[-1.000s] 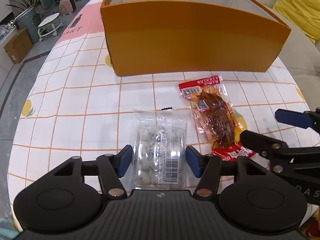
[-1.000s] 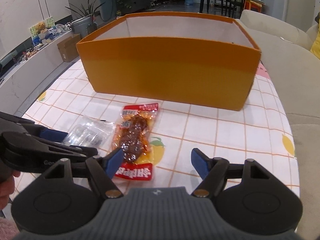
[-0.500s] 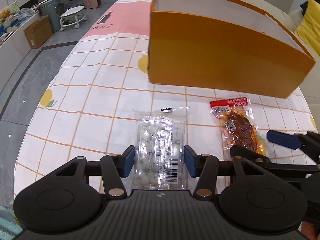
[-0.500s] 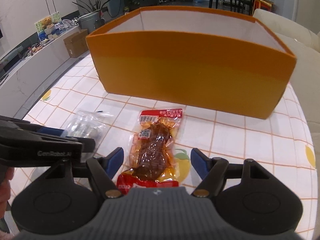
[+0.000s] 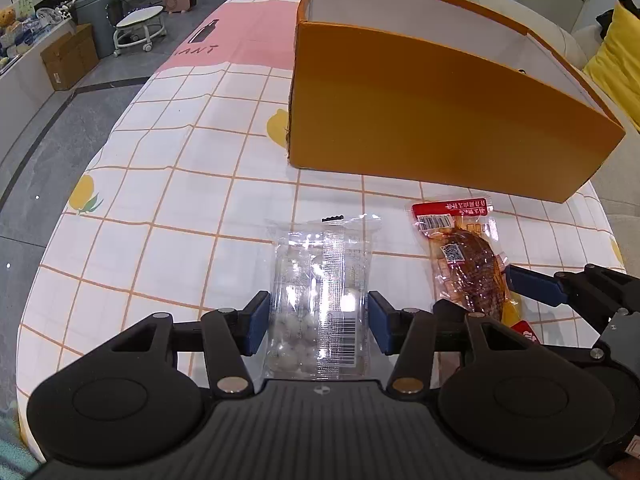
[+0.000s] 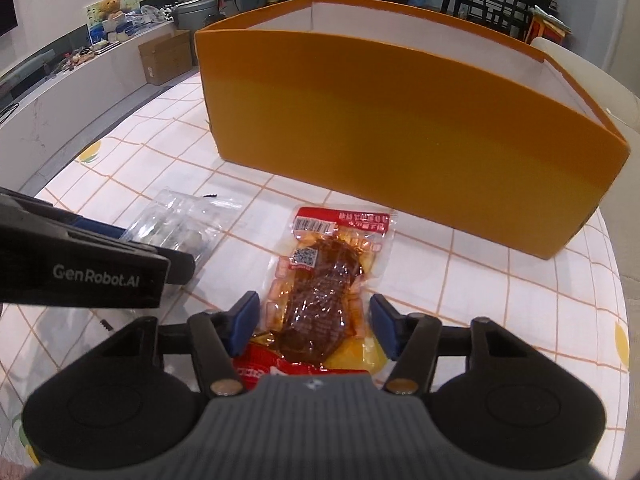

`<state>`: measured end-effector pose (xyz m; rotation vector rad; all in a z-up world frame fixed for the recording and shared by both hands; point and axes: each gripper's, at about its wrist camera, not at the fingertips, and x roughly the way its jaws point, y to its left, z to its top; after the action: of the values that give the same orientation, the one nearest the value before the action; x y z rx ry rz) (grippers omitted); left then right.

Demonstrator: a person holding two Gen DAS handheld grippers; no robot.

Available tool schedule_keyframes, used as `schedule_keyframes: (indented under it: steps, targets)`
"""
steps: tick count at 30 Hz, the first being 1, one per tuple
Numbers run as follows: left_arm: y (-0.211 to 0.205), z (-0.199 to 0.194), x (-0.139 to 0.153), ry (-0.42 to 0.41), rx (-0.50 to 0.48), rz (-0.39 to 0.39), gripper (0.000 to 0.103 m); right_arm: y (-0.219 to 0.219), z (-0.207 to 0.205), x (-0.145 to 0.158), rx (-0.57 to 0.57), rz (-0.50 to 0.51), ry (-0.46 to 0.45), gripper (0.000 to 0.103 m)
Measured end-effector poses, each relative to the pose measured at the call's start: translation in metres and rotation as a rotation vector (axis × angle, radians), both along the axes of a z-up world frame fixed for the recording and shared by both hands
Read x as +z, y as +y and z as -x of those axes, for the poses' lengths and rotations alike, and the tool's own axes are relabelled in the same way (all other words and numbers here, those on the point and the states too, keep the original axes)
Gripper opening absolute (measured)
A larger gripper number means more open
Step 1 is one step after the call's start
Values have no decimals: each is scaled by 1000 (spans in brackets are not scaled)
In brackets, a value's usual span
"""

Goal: Organize snacks
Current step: 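Grasp the white candy pack with the left tool while the right tool grasps the red-labelled meat pack, then carry the candy pack and meat pack into the orange box and open both tools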

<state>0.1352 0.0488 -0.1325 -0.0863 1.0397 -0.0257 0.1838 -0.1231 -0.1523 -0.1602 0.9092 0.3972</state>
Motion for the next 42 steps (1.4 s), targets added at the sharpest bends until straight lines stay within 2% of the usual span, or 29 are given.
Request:
schedule_keyframes:
  steps: [9, 13, 20, 33, 42]
  targets:
    - [-4, 2, 3, 3, -12, -3, 59, -9, 7, 4, -3, 7, 40, 54]
    - [-8, 5, 7, -8, -24, -7, 59, -22, 7, 9, -45, -33, 73, 54]
    - [-16, 11, 17, -23, -46, -3, 59, -37, 13, 28, -87, -64, 54, 54]
    - [-33, 23, 63, -110, -74, 15, 59, -60, 33, 84, -123, -75, -71, 54]
    - [-46, 2, 106, -198, -103, 19, 59, -85, 28, 127, -168, -116, -176, 54]
